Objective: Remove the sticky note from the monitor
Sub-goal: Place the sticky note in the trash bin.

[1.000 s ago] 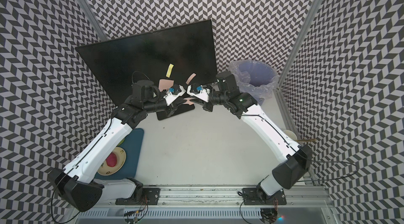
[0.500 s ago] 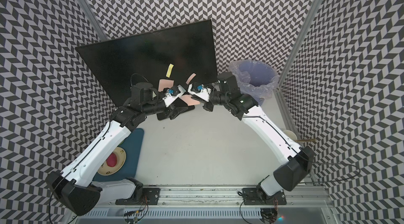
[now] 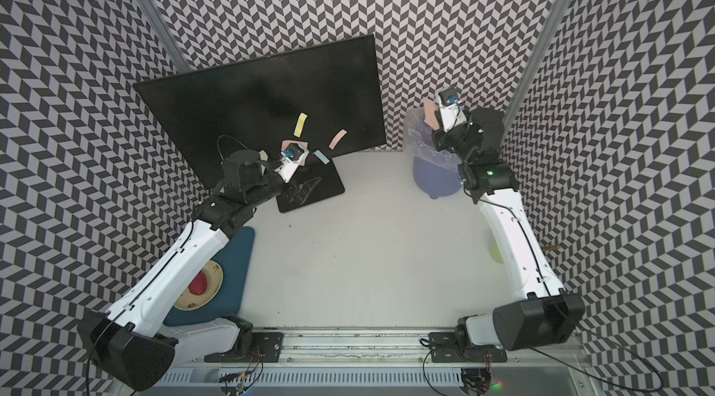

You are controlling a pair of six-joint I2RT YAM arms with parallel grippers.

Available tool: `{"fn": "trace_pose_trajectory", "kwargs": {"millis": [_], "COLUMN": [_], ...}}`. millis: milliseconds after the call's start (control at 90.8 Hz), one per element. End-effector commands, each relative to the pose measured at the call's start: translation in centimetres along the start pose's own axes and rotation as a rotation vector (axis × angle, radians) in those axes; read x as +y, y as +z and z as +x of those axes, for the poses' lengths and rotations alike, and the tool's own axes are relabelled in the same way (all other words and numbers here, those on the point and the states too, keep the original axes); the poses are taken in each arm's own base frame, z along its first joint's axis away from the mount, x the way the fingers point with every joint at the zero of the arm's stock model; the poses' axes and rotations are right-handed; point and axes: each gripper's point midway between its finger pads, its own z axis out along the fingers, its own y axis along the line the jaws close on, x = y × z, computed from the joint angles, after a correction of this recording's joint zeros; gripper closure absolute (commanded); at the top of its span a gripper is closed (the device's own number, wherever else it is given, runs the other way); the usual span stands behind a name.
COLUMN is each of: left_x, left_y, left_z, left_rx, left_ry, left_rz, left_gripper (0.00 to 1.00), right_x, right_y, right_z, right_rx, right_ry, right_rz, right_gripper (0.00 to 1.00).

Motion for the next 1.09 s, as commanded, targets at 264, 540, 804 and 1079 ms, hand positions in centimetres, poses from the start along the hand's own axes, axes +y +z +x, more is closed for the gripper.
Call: {"fn": "trace_pose_trajectory", "kwargs": {"millis": [264,540,804,1079], "left_x": [5.5,8.0,11.2,13.7], "left_y": [-1.7,-3.1,-4.9,-6.4], "left_z": [1.9,4.0,6.0,8.9], "left_rx": [-0.005,0.0,-0.009,-0.094], "left_ry": [-0.285,-0.405,-0.534,-0.742], "left_rz": [-0.181,-0.271,-0.385,-0.426], "left_gripper": [0.0,0.0,0.0,0.0], "right_x": [-5.4,-4.1,0.6,8.7], "right_y": [5.2,5.2,2.8,-1.0], "right_z": [5.7,4.9,1.2,-0.7], "right_rx": [0.228,0.207,0.069,-0.052], "right_ry": [0.035,0.108,0.237,0.485], "right_rz": [0.175,0.104,-0.095,-0.425], "right_gripper": [0.8,0.4,0.28,0.07]}}
